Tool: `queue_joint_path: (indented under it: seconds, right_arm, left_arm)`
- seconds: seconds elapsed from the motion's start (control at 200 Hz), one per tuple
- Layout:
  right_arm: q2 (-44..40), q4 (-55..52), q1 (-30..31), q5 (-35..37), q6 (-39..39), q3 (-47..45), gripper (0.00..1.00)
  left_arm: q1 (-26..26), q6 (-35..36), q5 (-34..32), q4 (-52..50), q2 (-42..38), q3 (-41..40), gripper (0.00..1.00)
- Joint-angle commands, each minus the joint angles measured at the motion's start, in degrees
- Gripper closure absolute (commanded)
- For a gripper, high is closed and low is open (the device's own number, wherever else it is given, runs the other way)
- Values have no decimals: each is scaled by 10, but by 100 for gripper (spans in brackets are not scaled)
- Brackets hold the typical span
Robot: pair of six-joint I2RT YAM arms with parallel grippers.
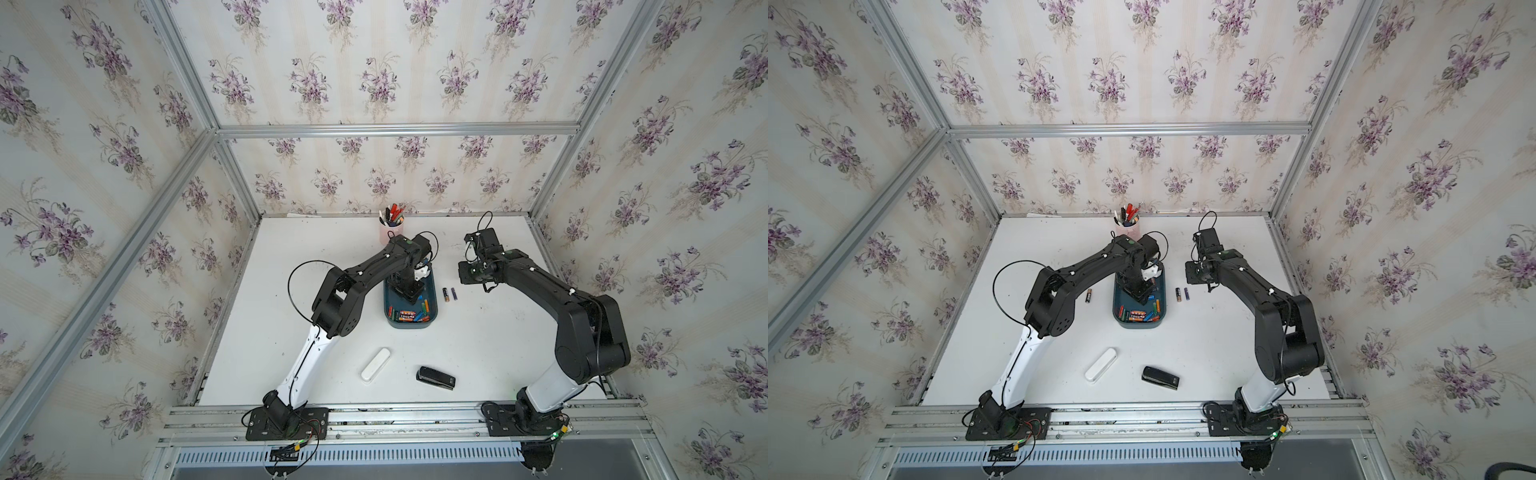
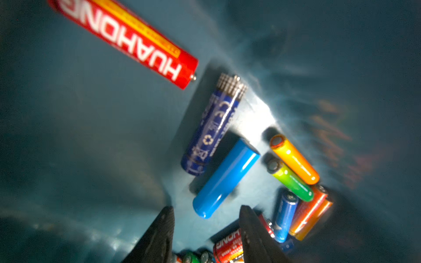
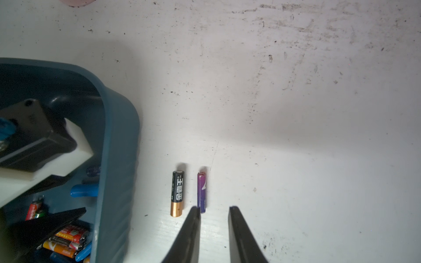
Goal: Take the batteries out of the storage box
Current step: Pick up the battery from the storage box.
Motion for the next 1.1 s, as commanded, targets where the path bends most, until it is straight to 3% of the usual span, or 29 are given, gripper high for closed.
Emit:
queue_joint_path:
  seconds: [0.0, 0.265, 0.654, 1.099]
  right_arm:
    - [1, -1, 0, 4, -2, 2, 73]
    - [0, -4, 0, 5, -5, 6, 73]
    - [16, -12, 0, -6, -9, 16, 73]
    - [15, -10, 0, -9, -6, 22, 74]
  left_arm:
    - [0, -7, -16, -3, 5, 5, 53]
    - [-1, -31, -34, 14, 1, 7, 55]
    - [-13, -30, 11, 21, 36, 42, 55]
    - [-13, -44, -27, 3, 36, 37, 77]
